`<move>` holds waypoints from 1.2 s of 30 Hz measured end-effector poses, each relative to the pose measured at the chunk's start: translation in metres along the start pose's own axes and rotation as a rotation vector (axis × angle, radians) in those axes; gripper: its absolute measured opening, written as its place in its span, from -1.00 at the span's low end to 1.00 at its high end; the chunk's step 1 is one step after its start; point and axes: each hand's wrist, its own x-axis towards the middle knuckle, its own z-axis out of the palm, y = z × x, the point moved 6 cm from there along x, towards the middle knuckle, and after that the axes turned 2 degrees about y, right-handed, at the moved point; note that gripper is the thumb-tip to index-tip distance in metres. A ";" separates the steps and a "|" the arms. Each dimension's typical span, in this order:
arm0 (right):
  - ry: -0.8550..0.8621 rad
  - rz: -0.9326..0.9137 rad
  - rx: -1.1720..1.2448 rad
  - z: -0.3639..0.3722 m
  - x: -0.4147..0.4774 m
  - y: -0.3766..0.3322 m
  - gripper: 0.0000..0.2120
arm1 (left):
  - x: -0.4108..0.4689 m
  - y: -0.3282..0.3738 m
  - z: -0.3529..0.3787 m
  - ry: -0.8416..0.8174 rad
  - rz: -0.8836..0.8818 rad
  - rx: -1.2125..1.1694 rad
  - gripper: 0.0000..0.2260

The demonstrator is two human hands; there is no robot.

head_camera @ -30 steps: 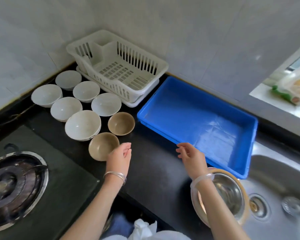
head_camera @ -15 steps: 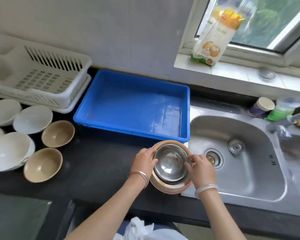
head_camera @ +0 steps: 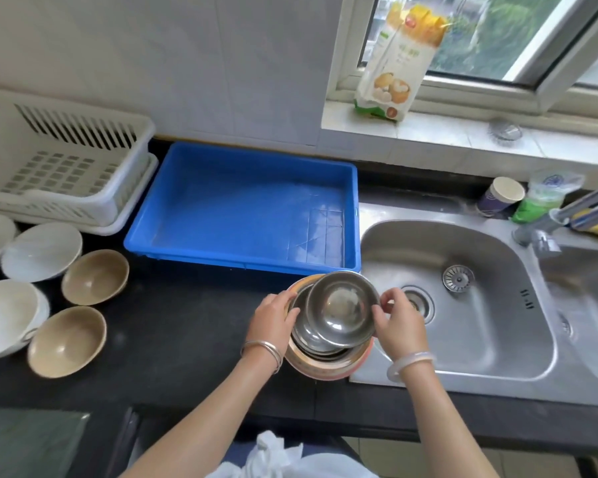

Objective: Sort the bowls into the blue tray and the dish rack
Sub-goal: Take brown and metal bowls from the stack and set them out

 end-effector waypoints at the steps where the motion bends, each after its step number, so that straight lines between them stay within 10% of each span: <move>1: 0.017 0.014 0.029 -0.006 0.001 0.002 -0.90 | 0.000 0.002 0.001 -0.004 0.004 0.025 -0.72; 36: -0.190 -0.027 0.357 0.016 0.003 -0.053 -0.87 | -0.017 -0.044 -0.110 0.290 -0.318 -0.195 -0.83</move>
